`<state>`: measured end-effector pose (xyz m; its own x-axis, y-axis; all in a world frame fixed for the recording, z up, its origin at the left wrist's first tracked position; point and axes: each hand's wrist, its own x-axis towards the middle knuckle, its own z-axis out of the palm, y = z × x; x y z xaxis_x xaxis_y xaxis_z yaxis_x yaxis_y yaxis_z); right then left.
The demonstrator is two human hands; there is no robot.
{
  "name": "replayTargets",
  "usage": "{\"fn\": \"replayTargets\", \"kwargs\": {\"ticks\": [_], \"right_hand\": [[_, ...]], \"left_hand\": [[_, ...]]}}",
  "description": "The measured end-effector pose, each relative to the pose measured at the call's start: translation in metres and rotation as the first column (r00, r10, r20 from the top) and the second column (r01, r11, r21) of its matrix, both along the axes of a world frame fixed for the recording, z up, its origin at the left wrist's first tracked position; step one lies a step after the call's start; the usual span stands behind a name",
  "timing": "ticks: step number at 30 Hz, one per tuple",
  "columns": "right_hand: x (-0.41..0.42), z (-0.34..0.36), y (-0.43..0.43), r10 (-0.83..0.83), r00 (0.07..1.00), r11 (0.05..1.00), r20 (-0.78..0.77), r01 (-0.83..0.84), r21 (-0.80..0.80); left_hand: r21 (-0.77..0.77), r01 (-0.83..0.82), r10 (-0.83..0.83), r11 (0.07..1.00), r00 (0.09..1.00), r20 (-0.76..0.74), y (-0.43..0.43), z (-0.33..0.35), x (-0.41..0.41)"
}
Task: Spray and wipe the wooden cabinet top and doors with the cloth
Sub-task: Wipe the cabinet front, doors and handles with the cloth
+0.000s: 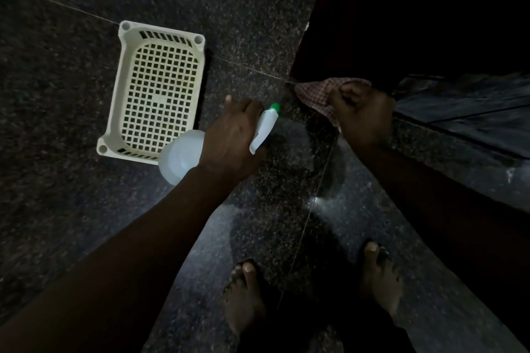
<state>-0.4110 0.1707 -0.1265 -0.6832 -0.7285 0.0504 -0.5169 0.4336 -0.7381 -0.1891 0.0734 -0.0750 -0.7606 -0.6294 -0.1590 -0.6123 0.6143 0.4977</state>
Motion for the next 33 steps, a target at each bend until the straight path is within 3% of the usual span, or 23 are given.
{"fn": "replayTargets", "kwargs": {"ticks": [5,12,14,18,21,27,33], "right_hand": [[0.009,-0.005,-0.007,-0.070,0.991,0.998,0.116,0.068,0.019],[0.035,0.004,-0.044,0.017,1.000,1.000,0.023,-0.017,0.011],[0.027,0.009,-0.034,0.004,1.000,1.000,-0.009,-0.004,0.007],[0.000,0.024,0.009,-0.105,0.992,0.994,0.076,0.107,-0.027],[-0.016,0.036,0.038,-0.167,0.986,0.985,0.016,0.168,-0.029],[-0.015,0.037,0.023,-0.058,0.997,0.998,0.057,0.057,0.015],[-0.021,0.031,0.027,-0.055,0.994,0.998,0.095,0.053,0.018]], "left_hand": [[-0.030,-0.013,0.011,0.999,0.997,-0.070,0.000,0.003,-0.002],[-0.046,0.021,-0.023,0.999,0.999,-0.033,0.000,0.005,-0.002],[-0.019,-0.007,0.006,1.000,0.998,-0.055,0.000,0.010,-0.001],[-0.036,0.036,-0.038,0.999,0.997,-0.063,0.002,0.024,-0.007],[-0.050,0.064,-0.068,0.997,0.994,-0.081,0.004,0.033,-0.014],[-0.052,0.097,-0.101,0.994,0.991,-0.093,0.013,0.037,-0.033],[-0.049,0.114,-0.117,0.992,0.991,-0.062,0.019,0.046,-0.048]]}}
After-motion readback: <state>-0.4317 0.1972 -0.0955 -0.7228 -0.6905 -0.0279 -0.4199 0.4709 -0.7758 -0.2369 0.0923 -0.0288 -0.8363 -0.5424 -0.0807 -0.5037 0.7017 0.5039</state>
